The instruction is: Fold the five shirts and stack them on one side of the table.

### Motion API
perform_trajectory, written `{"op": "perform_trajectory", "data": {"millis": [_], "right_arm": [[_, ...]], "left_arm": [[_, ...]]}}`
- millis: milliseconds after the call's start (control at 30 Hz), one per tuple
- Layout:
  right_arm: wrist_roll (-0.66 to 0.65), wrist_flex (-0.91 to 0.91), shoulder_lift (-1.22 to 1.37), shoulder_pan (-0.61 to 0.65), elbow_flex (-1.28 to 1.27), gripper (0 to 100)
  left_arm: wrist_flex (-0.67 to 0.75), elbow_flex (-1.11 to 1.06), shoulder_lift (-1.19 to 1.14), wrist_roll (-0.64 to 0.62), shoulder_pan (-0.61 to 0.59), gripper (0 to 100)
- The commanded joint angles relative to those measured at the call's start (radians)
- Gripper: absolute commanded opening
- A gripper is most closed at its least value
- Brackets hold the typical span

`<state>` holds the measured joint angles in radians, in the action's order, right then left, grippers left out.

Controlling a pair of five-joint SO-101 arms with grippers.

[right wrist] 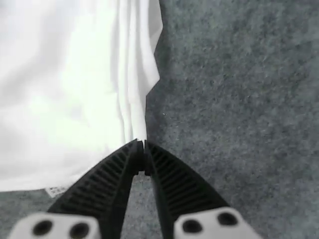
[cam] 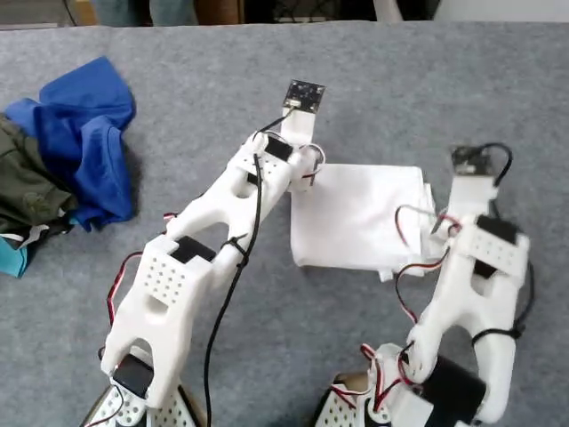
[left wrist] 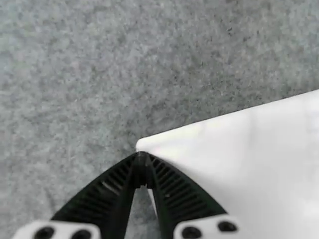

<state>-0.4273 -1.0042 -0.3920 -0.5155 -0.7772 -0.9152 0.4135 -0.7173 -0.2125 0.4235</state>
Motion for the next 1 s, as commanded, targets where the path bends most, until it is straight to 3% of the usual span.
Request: {"op": "perform_trajectory", "data": {"millis": [0, 100, 233, 367, 633, 767, 967], "right_arm": [[0.107, -0.229, -0.094, -0.018, 0.240, 1.8], [0.204, -0.390, -0.128, -0.003, 0.394, 2.4], [0.275, -0.586, -0.105, 0.037, 0.464, 12.9], [0.445, -0.611, -0.041, 0.087, 0.430, 25.1], [0.672, -0.256, 0.147, 0.196, 0.228, 35.6], [0.678, -0.109, 0.266, 0.269, 0.182, 34.3], [0.671, 0.066, 0.484, 0.218, 0.183, 20.8]], "left_arm": [[-0.031, 0.031, 0.137, 0.009, -0.074, 3], [-0.087, 0.030, 0.232, 0.008, -0.150, 3], [-0.175, -0.079, 0.336, 0.011, -0.219, 3], [-0.084, -0.380, 0.451, 0.107, -0.285, 3], [0.388, -1.095, 0.766, 0.186, -0.378, 3], [0.427, -1.244, 0.868, 0.089, -0.430, 3], [0.428, -1.254, 0.896, 0.049, -0.458, 3]]}}
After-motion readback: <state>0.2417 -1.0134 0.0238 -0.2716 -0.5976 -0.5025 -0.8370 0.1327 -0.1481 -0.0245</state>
